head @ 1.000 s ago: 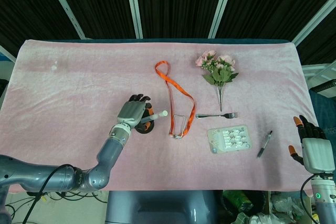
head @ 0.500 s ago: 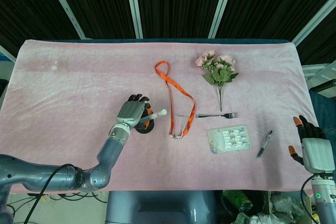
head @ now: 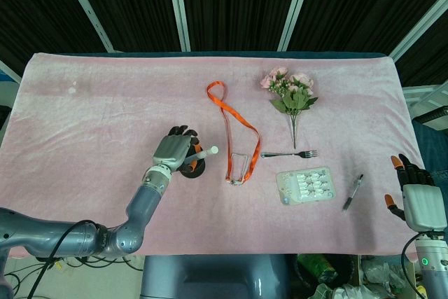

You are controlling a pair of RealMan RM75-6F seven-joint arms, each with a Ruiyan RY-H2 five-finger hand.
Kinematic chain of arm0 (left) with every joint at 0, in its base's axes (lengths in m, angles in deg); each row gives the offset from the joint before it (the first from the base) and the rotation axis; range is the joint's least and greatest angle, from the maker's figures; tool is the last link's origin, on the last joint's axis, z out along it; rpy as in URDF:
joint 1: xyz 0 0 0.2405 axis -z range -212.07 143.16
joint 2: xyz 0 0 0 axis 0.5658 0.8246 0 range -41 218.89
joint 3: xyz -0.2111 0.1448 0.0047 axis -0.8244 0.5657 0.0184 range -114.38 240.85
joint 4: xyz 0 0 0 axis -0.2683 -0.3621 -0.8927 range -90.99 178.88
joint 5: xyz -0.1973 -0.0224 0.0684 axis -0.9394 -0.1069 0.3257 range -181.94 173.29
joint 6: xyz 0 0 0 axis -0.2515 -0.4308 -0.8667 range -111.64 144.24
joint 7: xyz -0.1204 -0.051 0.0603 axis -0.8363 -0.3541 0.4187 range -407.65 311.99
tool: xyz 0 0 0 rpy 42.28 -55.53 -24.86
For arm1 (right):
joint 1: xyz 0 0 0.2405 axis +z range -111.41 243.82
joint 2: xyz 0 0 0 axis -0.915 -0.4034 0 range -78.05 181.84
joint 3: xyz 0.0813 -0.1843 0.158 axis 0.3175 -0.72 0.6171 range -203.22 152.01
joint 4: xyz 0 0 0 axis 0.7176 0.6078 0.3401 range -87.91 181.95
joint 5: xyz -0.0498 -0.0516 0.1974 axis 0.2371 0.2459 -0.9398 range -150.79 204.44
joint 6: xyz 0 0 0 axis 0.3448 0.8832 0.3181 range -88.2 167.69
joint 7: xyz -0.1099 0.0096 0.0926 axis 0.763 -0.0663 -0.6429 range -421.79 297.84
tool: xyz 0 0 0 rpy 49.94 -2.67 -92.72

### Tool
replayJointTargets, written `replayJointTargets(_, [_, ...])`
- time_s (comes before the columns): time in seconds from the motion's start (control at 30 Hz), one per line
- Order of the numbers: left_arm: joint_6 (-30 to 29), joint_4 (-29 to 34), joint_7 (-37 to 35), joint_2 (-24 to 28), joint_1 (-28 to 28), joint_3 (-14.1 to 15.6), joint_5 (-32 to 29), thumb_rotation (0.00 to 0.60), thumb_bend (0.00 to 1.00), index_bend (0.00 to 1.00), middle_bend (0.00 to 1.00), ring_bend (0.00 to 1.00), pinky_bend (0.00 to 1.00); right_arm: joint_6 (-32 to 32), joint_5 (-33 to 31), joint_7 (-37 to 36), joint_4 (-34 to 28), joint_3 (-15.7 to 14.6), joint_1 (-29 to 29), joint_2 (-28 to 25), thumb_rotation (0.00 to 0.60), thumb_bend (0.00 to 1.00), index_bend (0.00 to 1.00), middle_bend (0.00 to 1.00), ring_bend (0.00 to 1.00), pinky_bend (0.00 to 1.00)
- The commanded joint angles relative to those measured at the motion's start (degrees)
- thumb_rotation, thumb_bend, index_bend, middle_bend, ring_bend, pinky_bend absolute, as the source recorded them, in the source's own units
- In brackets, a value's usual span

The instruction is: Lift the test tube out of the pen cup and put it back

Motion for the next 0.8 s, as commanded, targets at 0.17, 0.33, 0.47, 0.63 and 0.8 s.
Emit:
replayJointTargets(0.17, [-1.3, 9.2, -4.8, 7.2, -4.5, -0.1, 6.0, 0.6, 0.45, 0.53, 0.18, 0.0, 0.0, 0.0, 0.0, 0.3, -0.1, 0.0, 0.0, 0.0, 0.6, 0.23, 0.09, 0.06, 0.15, 0.2])
replayJointTargets(0.33, [-1.7, 11.8, -7.0, 10.4, -5.8, -1.2, 7.3, 0.6, 0.45, 0.53, 0.18, 0.0, 0.0, 0.1, 0.0, 0.7, -0.4, 0.0, -0.1, -0.1, 0.6, 0.23, 0.09, 0.06, 0.15, 0.2])
replayJointTargets(0.47, [-1.6, 13.1, -9.8, 12.8, -7.0, -2.6, 9.4, 0.6, 0.45, 0.53, 0.18, 0.0, 0.0, 0.1, -0.3, 0.8, -0.4, 0.1, -0.2, -0.1, 0.6, 0.23, 0.09, 0.06, 0.15, 0.19])
replayJointTargets(0.63, [-1.6, 14.1, -13.4, 16.8, -9.6, -3.1, 14.2, 0.6, 0.45, 0.53, 0.19, 0.0, 0.0, -0.1, -0.7, 1.0, -0.2, 0.2, -0.1, 0.0, 0.6, 0.23, 0.09, 0.06, 0.15, 0.2])
replayJointTargets(0.8, [-5.1, 12.3, -11.5, 19.2, -12.3, 0.6, 23.4, 0.6, 0.45, 0.53, 0.19, 0.0, 0.0, -0.2, -0.8, 1.4, -0.1, 0.3, -0.1, 0.2, 0.6, 0.23, 0.08, 0.06, 0.15, 0.2])
